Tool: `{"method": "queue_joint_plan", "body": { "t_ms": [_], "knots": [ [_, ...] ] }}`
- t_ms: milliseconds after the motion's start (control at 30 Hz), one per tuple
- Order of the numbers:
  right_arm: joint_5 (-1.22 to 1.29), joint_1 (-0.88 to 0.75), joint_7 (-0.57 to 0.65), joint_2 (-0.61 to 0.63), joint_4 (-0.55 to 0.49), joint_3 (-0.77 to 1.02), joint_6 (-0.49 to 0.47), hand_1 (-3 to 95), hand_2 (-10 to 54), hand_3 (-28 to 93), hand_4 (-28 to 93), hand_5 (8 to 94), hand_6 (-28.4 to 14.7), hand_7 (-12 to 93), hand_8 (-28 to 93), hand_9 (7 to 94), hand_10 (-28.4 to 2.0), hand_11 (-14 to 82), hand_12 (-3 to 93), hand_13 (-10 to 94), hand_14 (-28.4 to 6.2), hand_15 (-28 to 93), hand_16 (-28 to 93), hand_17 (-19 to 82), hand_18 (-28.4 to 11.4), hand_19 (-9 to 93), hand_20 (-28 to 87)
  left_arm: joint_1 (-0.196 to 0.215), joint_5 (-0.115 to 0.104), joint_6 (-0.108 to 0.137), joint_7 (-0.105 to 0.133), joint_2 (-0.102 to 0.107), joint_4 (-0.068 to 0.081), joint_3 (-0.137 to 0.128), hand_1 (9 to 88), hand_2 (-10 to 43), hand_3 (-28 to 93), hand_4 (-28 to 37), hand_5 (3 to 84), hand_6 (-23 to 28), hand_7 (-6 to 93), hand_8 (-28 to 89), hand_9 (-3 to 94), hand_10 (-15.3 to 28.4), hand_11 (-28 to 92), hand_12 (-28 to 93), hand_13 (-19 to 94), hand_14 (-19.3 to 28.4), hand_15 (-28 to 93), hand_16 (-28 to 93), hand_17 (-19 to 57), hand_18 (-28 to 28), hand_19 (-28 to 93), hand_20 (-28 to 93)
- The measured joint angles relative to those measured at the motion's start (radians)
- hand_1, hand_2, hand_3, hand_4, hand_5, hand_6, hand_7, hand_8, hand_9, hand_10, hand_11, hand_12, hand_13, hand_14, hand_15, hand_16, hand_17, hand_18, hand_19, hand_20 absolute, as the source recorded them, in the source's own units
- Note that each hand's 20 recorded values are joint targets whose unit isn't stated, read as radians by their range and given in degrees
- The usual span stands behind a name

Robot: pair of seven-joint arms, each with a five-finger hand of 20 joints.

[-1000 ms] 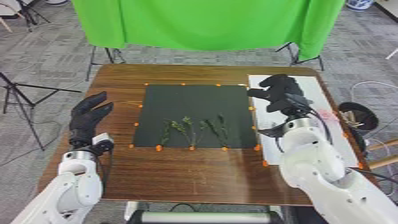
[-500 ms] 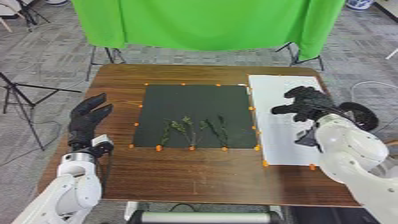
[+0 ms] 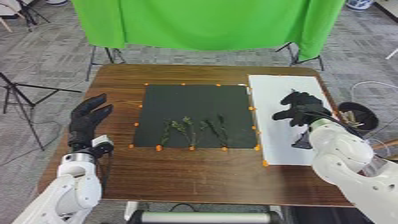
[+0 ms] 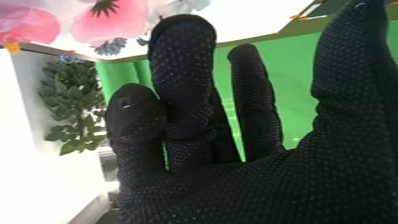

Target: Arrange flowers

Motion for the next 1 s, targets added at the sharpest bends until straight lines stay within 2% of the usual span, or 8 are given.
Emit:
{"method": "queue_joint_plan", "body": {
  "t_ms": [300, 633, 667, 733, 800, 900, 1000],
  "knots": [
    [0.006, 0.055, 0.022, 0.0, 0.059, -0.053, -0.003, 40.9, -9.5, 66, -21, 53.9, 0.7, 14, -8, 59.6, -17.4, 8.0, 16.0, 81, -8.1, 54, 28, 54, -15.7, 89, 43, -0.005, -0.003, 0.0, 0.004, 0.002, 0.001, 0.01, 55.4, -4.5, 71, -4.1, 49.1, -0.3, 30.8, -13, 37.0, 10.2, 27, 13, 40, 13.7, 31, -1, 19.7, 12.4, 22, 28],
    [0.035, 0.049, 0.045, -0.007, 0.095, -0.05, 0.005, 49.8, -9.5, 66, -22, 62.9, 1.9, 18, -10, 69.3, -14.1, 11.4, 16.5, 84, -6.3, 57, 27, 57, -14.7, 92, 42, -0.007, -0.004, 0.0, 0.005, -0.002, 0.001, 0.007, 55.2, -4.4, 71, -4.2, 49.2, -0.3, 30.7, -12, 37.0, 10.1, 26, 13, 40, 13.7, 31, -1, 19.6, 12.5, 22, 29],
    [0.039, 0.045, 0.045, -0.008, 0.096, -0.051, 0.011, 51.4, -9.5, 65, -22, 63.8, 1.8, 18, -6, 70.2, -13.7, 11.8, 16.3, 84, -6.2, 57, 27, 57, -14.7, 92, 42, -0.006, -0.004, 0.0, 0.005, -0.002, 0.001, 0.006, 55.2, -4.4, 71, -4.1, 49.2, -0.3, 30.7, -12, 37.0, 10.1, 27, 13, 40, 13.7, 31, -1, 19.6, 12.5, 22, 29],
    [0.042, 0.041, 0.045, -0.009, 0.101, -0.056, 0.036, 56.4, -9.5, 61, -22, 66.5, 1.6, 19, 0, 72.6, -13.1, 12.9, 16.3, 85, -5.5, 58, 27, 58, -14.6, 93, 43, -0.005, -0.004, 0.0, 0.004, -0.003, 0.0, 0.003, 55.3, -4.3, 71, -4.2, 49.2, -0.3, 30.6, -12, 37.0, 10.2, 27, 13, 40, 13.7, 31, -1, 19.6, 12.5, 22, 29],
    [0.042, 0.041, 0.042, -0.009, 0.11, -0.07, 0.085, 60.5, -9.5, 57, -21, 70.0, 1.3, 19, 2, 76.3, -12.6, 10.3, 20.8, 87, -4.7, 59, 27, 60, -14.1, 93, 45, -0.005, -0.004, 0.0, 0.004, -0.004, 0.0, 0.001, 55.2, -4.3, 71, -4.2, 49.2, -0.2, 30.6, -12, 37.0, 10.2, 27, 13, 40, 13.7, 31, -1, 19.5, 12.5, 22, 29],
    [0.036, 0.044, 0.034, -0.009, 0.127, -0.106, 0.192, 62.4, -9.5, 56, -21, 76.2, 1.2, 21, 4, 82.9, -11.6, 6.3, 26.8, 89, -3.9, 60, 28, 63, -13.4, 93, 49, -0.004, -0.004, 0.0, 0.004, -0.006, 0.0, 0.001, 55.3, -4.3, 71, -4.1, 49.1, -0.2, 30.6, -12, 37.0, 10.2, 26, 13, 40, 13.7, 31, -1, 19.5, 12.5, 23, 29],
    [0.024, 0.049, 0.023, -0.009, 0.143, -0.143, 0.286, 63.2, -9.5, 57, -22, 78.4, 1.1, 21, 5, 86.2, -11.4, 4.9, 29.2, 90, -3.3, 61, 28, 64, -13.1, 93, 51, -0.004, -0.004, 0.0, 0.004, -0.007, 0.0, 0.001, 55.2, -4.3, 71, -4.2, 49.2, -0.2, 30.5, -12, 37.0, 10.2, 27, 13, 40, 13.7, 31, -1, 19.5, 12.5, 23, 29]
  ]
}}
